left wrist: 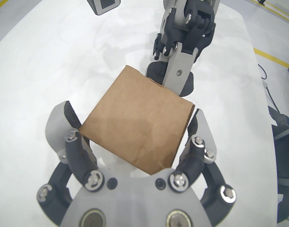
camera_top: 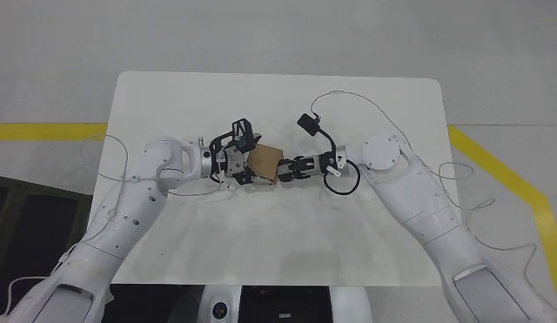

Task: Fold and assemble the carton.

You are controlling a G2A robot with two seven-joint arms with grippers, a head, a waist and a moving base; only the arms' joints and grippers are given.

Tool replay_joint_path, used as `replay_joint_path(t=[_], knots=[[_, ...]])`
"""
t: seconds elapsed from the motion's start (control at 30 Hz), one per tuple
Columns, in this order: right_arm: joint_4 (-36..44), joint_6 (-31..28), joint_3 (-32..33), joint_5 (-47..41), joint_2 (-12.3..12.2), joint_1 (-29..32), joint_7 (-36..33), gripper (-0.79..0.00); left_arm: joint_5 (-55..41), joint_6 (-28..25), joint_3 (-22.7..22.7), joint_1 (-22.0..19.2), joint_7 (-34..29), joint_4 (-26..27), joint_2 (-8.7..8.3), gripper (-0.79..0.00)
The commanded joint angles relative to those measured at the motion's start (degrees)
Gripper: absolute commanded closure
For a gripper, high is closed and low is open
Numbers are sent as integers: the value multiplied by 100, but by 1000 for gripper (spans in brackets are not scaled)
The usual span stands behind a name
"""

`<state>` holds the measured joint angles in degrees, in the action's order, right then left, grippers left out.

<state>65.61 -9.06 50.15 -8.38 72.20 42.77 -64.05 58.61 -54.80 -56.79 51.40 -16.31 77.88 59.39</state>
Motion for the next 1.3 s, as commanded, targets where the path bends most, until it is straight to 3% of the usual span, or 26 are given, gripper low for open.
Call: replay_joint_path(t=[0.0,0.17,0.3,0.4,0.47,0.53,0.6,0.8,1.03,1.13,1.27], knots=[[47,-53,82,-26,-23,48,50,0,-129,-64,-58,37,-31,35,-20,-785],[260,-198,415,-69,-130,274,154,0,-704,-320,-249,163,-352,81,-105,-785],[514,-407,705,-53,-229,506,224,-105,-1215,-320,-482,292,-672,247,-210,-785],[662,-680,889,5,-289,624,276,-314,-1568,-313,-664,373,-855,345,-279,-785],[737,-990,984,-57,-311,686,310,-388,-1879,-256,-789,435,-918,427,-319,-785],[757,-1339,1041,-83,-321,719,374,-671,-2227,-151,-921,488,-1014,529,-360,-785],[722,-1685,1063,-117,-321,713,418,-785,-2486,-30,-1051,531,-1139,648,-401,-785],[318,-3090,1127,-470,-266,578,862,-785,-2995,506,-1540,404,-1276,690,-493,-785],[-216,-4631,1349,531,-219,210,2040,-785,-3395,836,-1964,27,-1773,501,-593,-785],[-273,-4802,1588,1404,-226,105,2738,-785,-3504,907,-2086,-38,-1994,441,-636,-785],[67,-4434,2072,2950,-289,181,3717,-785,-3729,969,-2221,-106,-2305,354,-691,-785]])
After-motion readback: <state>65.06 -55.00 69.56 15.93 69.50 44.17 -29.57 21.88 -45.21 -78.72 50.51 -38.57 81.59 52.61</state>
